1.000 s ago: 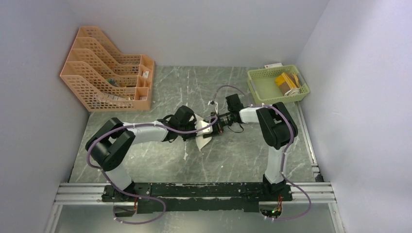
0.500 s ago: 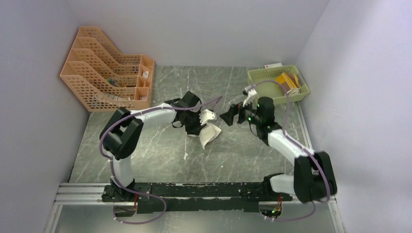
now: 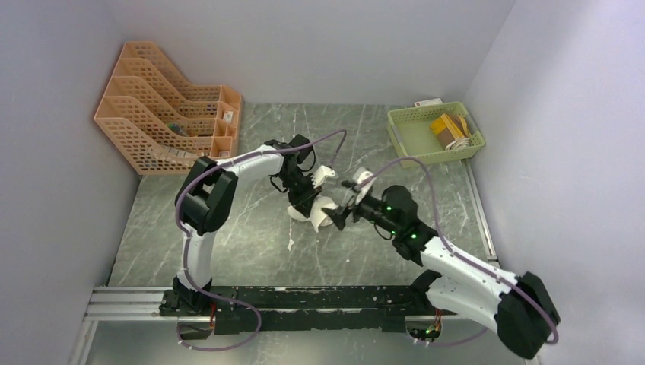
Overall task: Roll the towels
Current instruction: Roll the towel at the center of the board.
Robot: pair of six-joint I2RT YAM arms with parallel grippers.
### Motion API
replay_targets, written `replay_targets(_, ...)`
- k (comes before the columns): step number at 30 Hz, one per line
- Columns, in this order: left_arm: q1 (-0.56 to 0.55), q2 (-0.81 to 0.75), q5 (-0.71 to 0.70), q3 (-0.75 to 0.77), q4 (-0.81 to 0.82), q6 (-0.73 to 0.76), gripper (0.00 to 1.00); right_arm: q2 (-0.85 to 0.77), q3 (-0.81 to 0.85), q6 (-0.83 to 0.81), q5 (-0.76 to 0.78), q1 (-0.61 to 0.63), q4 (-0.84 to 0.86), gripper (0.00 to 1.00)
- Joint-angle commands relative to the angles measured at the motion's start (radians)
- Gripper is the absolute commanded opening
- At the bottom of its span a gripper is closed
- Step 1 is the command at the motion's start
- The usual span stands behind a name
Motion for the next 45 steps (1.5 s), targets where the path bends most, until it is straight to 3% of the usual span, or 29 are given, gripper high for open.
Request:
replay_targets(1,-0.003,0.060,-0.025,0.019,-0.170,-0.051,0.07,0.113,0.097,-0.210,0.070,0.160,-0.157,0.97)
replay_targets(10,0.011,0.104,-0.042,0.052,-0.206,-0.080,0.07,0.171,0.163,-0.272,0.002,0.261,-0.292,0.93)
replay_targets(23,0.021,0.121,-0.040,0.065,-0.221,-0.088,0.07,0.499,0.390,-0.466,0.068,0.317,-0.508,0.88)
replay_targets(31,0.031,0.128,-0.029,0.068,-0.224,-0.087,0.07,0.528,0.380,-0.500,0.200,0.320,-0.541,0.88)
replay_targets(37,0.032,0.127,-0.006,0.077,-0.236,-0.083,0.07,0.650,0.417,-0.533,0.269,0.331,-0.540,0.89)
replay_targets(45,0.063,0.073,0.061,0.046,-0.224,-0.075,0.07,0.751,0.368,-0.482,0.470,0.340,-0.403,0.85)
